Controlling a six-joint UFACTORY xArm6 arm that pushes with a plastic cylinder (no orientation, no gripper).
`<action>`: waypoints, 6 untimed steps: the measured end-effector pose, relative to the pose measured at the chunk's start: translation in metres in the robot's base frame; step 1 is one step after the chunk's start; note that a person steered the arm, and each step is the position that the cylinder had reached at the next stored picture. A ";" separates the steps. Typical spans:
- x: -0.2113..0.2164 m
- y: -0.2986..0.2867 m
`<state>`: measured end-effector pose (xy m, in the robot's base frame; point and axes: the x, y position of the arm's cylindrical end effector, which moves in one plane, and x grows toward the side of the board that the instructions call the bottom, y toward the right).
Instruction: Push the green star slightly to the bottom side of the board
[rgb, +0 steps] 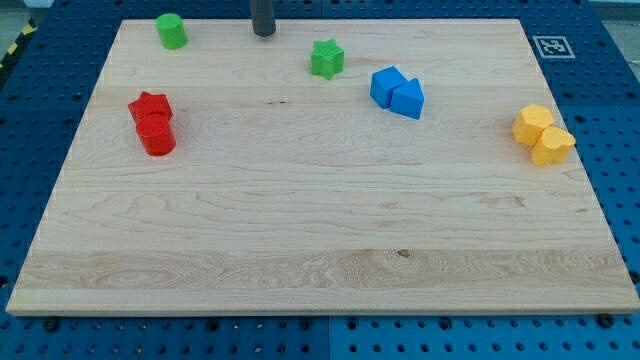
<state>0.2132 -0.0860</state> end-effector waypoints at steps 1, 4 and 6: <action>0.000 0.000; 0.010 0.081; 0.043 0.100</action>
